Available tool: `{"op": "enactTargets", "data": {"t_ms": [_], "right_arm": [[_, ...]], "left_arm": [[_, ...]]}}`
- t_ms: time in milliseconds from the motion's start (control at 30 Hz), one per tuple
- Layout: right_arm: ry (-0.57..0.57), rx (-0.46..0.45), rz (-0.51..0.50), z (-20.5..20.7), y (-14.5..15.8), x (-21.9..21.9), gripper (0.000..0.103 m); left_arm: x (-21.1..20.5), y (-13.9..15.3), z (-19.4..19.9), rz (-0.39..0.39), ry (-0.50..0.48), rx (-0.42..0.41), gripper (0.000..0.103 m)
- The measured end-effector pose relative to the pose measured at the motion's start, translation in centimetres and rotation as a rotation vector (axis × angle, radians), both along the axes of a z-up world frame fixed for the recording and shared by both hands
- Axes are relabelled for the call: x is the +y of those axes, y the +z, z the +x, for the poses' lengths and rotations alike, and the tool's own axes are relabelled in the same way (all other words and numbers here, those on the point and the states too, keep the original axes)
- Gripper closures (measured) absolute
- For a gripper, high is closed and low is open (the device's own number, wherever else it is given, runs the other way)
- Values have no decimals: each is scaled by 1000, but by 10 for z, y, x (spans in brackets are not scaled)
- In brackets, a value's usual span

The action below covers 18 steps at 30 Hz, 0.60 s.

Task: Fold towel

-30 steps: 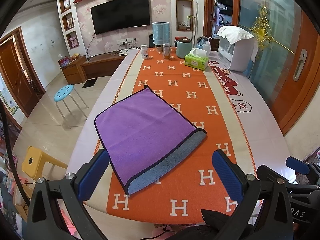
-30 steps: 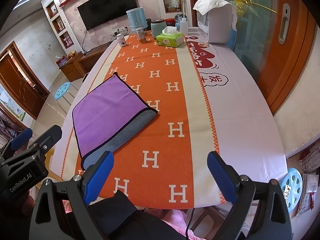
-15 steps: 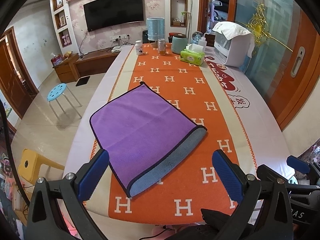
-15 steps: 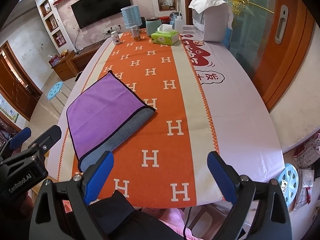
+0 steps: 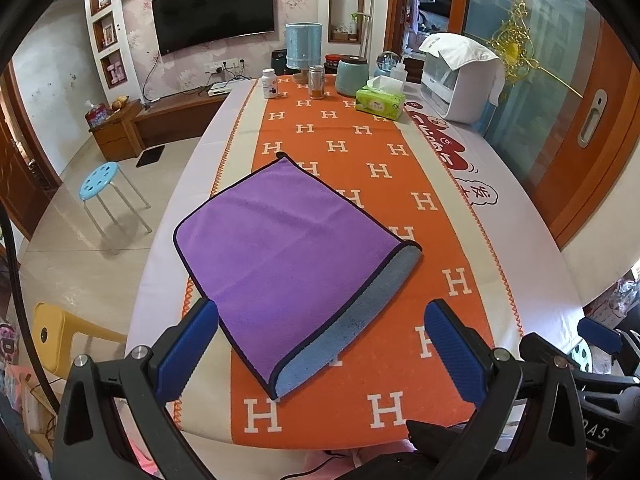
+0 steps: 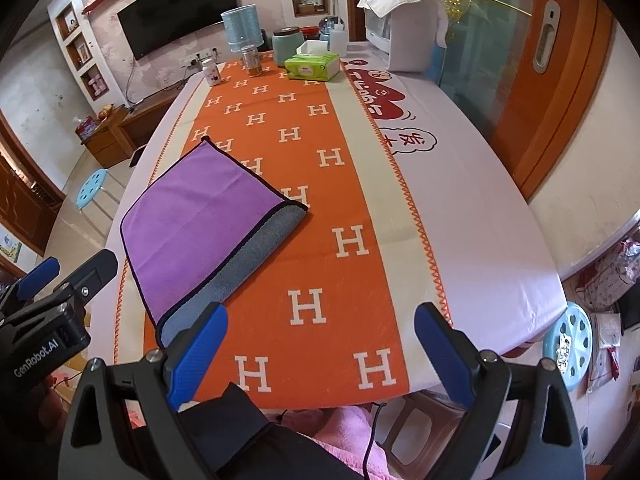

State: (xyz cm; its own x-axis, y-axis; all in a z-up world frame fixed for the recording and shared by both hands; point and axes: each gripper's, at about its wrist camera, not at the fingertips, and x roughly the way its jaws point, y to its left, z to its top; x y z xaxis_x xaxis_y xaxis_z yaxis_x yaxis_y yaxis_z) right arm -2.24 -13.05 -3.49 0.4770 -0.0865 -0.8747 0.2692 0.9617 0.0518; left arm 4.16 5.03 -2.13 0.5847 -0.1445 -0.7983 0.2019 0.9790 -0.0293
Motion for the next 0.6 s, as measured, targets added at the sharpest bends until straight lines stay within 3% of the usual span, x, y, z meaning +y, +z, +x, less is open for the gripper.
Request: {"op": "enactTargets", "data": {"t_ms": [300, 600], "right_arm": [[-5, 8, -11, 1, -3, 13, 8], [47, 31, 3, 16, -9, 5, 8]], "left_arm": [[7, -3, 6, -11, 8, 10, 1], [12, -15, 20, -21, 122, 57, 1]]}}
